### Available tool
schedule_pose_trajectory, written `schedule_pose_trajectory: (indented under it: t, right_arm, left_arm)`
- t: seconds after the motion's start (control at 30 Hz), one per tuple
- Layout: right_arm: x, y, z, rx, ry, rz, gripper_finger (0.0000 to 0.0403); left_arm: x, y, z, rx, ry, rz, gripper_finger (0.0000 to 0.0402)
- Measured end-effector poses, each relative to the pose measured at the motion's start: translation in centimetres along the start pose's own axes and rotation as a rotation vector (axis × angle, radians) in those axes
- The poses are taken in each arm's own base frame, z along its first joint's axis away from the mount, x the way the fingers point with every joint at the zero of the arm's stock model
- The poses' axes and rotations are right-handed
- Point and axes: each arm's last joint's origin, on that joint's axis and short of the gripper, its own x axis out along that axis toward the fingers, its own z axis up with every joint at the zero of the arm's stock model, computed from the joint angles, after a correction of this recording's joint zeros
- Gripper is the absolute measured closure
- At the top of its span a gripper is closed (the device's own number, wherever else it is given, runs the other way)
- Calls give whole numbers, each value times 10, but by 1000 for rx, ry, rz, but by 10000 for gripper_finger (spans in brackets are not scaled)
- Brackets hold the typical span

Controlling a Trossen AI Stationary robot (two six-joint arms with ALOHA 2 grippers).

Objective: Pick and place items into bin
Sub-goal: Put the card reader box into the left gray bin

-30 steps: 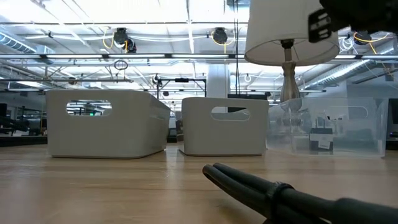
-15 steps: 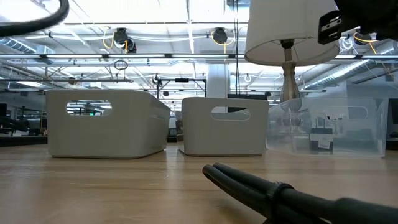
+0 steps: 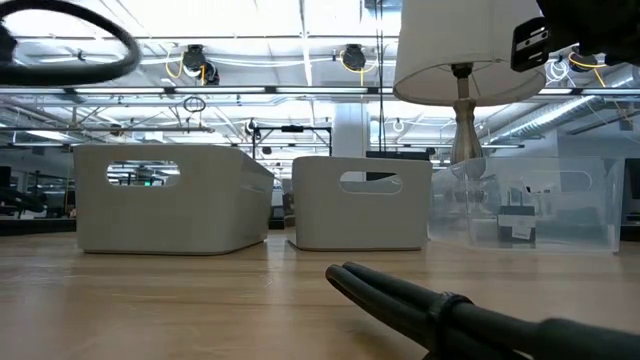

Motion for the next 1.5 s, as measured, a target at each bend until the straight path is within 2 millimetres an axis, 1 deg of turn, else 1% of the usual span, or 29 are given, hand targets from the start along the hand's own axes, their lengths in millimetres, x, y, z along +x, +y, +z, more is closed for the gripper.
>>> schedule_pose_trajectory:
  t: [0.13, 0.27, 0.33, 0.43, 0.57, 0.63, 0.7, 0.8, 0.87, 1.0, 1.1, 1.2, 1.27, 1.33, 1.5]
  right_arm:
    - [0, 0, 0, 0, 0, 0, 399]
    - [0, 0, 0, -1, 0, 0, 398]
    - [0, 0, 0, -4, 0, 0, 399]
    - [0, 0, 0, -11, 0, 0, 398]
    - [0, 0, 0, -23, -1, 0, 399]
    - [0, 0, 0, -23, 0, -1, 399]
    - [0, 0, 0, -23, -1, -1, 399]
    - [0, 0, 0, -22, 0, -1, 398]
    - [0, 0, 0, -20, 0, -1, 399]
    - [0, 0, 0, -20, -1, -1, 399]
    - [0, 0, 0, -20, -1, -1, 399]
    - [0, 0, 0, -21, 0, -1, 399]
    - [0, 0, 0, -21, -1, -1, 399]
    - [0, 0, 0, -20, 0, -1, 398]
    - [0, 0, 0, -20, 0, -1, 398]
  left_arm:
    - [9, 6, 3, -29, -46, -84, 160]
    - [27, 16, 0, -76, -29, -162, 197]
    - [31, 18, -1, -99, -32, -180, 223]
    - [34, 20, -3, -112, -24, -189, 275]
    - [31, 18, -3, -18, -37, -179, 357]
    - [28, 17, -3, 29, -59, -168, 386]
    - [20, 17, -3, 40, -116, -148, 387]
    - [-2, 22, -3, 24, -251, -84, 391]
    - [-25, 28, -3, 8, -333, -40, 396]
    - [-76, 30, -6, 4, -468, -11, 397]
    - [-107, 35, -5, 16, -575, 50, 397]
    - [-133, 45, 0, -88, -724, 115, 398]
    - [-140, 52, 8, -195, -793, 116, 399]
    - [-143, 58, 18, -318, -813, 89, 399]
    - [-138, 83, 34, -591, -767, 92, 400]
